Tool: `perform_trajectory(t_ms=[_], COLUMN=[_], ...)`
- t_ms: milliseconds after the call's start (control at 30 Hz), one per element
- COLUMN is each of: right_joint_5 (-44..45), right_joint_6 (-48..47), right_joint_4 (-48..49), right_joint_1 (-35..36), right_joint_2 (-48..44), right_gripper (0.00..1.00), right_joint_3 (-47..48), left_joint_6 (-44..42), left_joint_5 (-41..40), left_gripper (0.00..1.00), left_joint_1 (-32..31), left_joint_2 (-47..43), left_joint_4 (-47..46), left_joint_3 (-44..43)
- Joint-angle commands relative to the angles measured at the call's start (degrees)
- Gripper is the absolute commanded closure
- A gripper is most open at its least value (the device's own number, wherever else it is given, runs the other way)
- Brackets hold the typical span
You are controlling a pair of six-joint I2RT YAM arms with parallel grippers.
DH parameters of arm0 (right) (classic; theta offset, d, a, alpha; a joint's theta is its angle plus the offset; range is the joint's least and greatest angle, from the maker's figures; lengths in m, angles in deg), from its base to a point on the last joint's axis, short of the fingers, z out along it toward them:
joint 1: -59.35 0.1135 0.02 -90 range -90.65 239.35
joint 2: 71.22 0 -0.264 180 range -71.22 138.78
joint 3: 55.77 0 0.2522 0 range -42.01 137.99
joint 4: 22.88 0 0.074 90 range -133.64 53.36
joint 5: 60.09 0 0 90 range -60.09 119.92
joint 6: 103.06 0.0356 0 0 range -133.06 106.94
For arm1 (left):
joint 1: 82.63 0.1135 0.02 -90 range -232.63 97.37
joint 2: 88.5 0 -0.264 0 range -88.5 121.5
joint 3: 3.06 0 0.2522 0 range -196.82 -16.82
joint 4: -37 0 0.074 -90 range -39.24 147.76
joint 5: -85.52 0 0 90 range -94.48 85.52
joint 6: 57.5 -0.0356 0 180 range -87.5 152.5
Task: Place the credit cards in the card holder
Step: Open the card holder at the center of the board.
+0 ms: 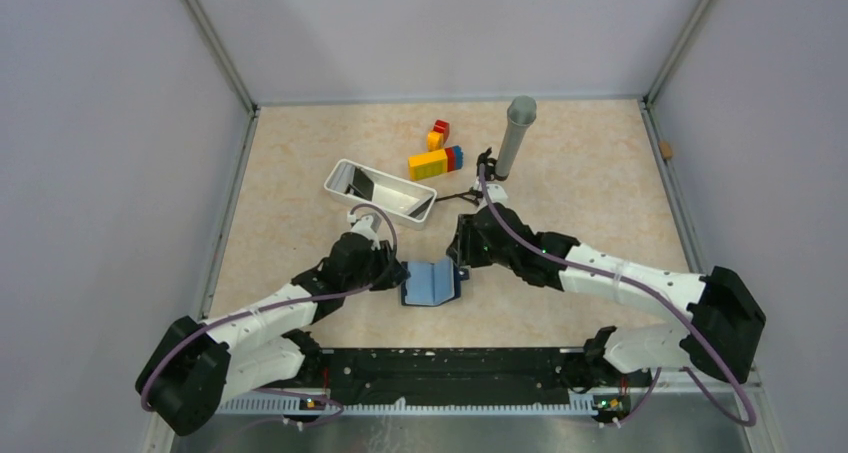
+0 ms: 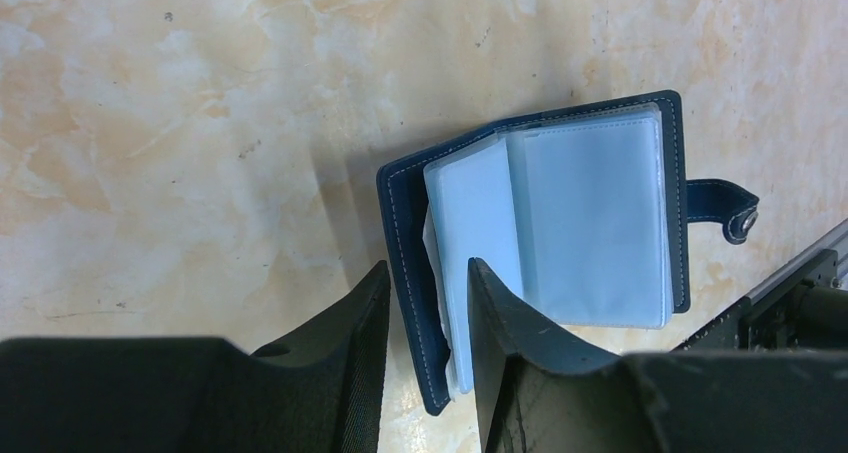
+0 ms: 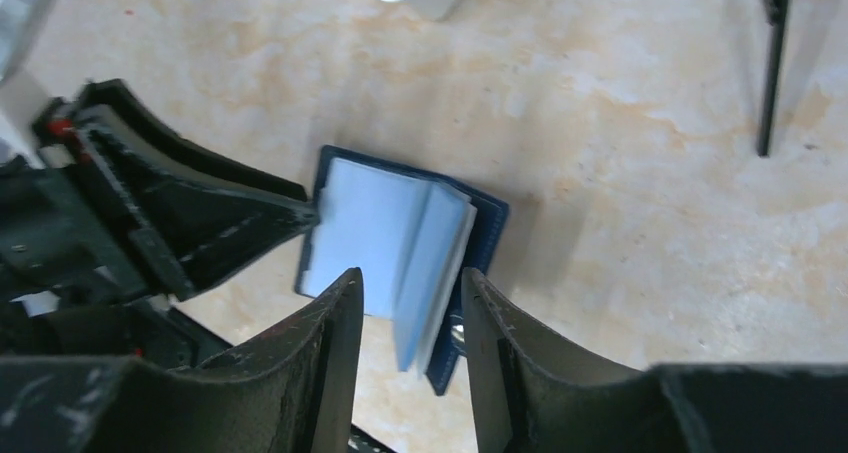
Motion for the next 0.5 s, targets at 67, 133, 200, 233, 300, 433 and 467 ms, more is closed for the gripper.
perform_trajectory(t_ms=[67, 133, 200, 233, 300, 433, 467], right_joint_5=[-9.8, -12.0, -13.8, -14.5, -15.1, -12.9, -12.7], right_joint_6=[-2.8, -2.8, -2.5, -2.5, -2.7, -2.7, -2.8], right_joint_4=[7.9, 9.6, 10.9, 11.4, 11.3, 9.4, 8.8], right_joint_1=[0.7, 1.1, 1.3, 1.3, 1.3, 1.3, 1.3], right_joint_2=[2.6, 5.5, 8.4, 9.8, 12.4, 15.8, 16.2], right_gripper=[0.67, 0.68, 0.68, 0.69, 0.70, 0.72, 0.72], right_joint_3=[3.7, 4.1, 4.5, 4.9, 5.7, 6.6, 6.6], left_joint_6=[0.7, 0.7, 0.4, 0.2, -0.4, -0.8, -1.0], left_joint_5=[1.1, 1.2, 0.2, -0.6, -2.7, -4.8, -4.8], left_gripper=[0.64, 0.64, 0.63, 0.61, 0.58, 0.47, 0.42], left_joint_1=[0.1, 0.1, 0.1, 0.1, 0.1, 0.1, 0.2], left_joint_2=[-0.2, 0.0, -0.1, -0.2, -0.8, -3.0, -3.6], left_joint_4=[-4.4, -4.5, -4.1, -3.6, -1.4, 1.7, 2.1], left_joint_3=[0.6, 0.5, 0.5, 0.4, 0.0, -0.7, -0.9])
